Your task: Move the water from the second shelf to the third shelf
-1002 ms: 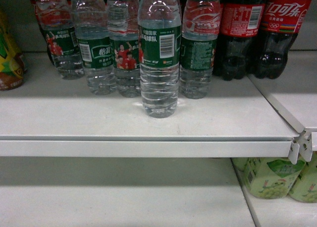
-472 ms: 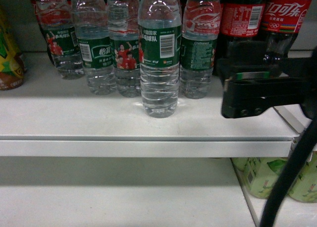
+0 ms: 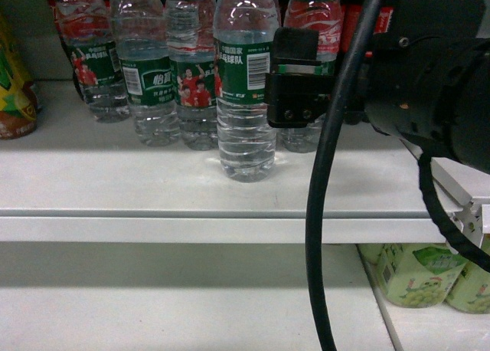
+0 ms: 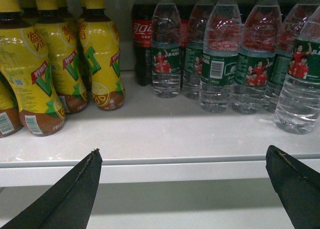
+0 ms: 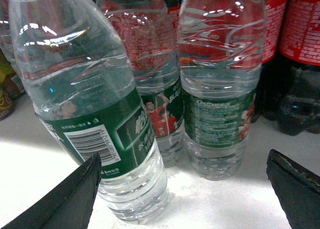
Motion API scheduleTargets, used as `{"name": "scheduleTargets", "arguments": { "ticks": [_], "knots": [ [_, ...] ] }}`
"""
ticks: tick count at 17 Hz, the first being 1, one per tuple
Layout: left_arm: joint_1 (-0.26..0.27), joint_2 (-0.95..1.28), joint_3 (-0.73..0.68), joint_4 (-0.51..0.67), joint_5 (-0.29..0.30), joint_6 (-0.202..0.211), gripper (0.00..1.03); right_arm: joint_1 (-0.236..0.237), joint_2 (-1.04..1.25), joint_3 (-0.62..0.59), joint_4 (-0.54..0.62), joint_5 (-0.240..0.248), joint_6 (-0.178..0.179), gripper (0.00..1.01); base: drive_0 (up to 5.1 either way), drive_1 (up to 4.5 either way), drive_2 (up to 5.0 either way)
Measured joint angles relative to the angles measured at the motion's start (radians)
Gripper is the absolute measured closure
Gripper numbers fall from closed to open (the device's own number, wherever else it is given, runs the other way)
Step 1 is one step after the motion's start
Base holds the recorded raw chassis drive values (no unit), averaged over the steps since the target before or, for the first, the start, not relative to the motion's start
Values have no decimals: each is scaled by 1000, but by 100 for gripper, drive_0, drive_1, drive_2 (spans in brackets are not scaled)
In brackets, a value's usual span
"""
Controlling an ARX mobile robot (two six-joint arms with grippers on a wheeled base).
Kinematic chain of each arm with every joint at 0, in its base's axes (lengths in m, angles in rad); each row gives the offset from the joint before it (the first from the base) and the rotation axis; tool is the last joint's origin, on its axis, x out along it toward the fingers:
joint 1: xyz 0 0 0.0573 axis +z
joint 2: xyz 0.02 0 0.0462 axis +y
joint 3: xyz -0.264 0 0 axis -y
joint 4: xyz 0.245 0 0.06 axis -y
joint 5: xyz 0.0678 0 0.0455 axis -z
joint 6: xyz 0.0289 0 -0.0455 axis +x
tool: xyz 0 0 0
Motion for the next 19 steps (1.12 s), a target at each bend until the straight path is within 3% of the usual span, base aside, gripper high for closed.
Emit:
{"name": "scheduleTargets", "arguments": {
  "ticks": [5, 8, 11, 13, 19],
  "knots": [
    [0, 0, 0, 0, 0, 0, 5, 74, 44, 113, -24, -23, 4, 3, 0, 0, 0],
    [0, 0, 0, 0, 0, 0, 5, 91, 79, 162, -59, -12, 0, 3, 0, 0, 0],
    [0, 0, 0, 0, 0, 0, 5, 92, 116, 220, -85, 8, -22, 3, 0, 0, 0],
    [0, 0, 0, 0, 0, 0, 5, 90, 187, 316, -126, 44, -68, 3, 0, 0, 0],
    [0, 0, 0, 0, 0, 0, 5, 91, 230, 380, -162, 65, -83, 3, 0, 0, 0]
  ]
}}
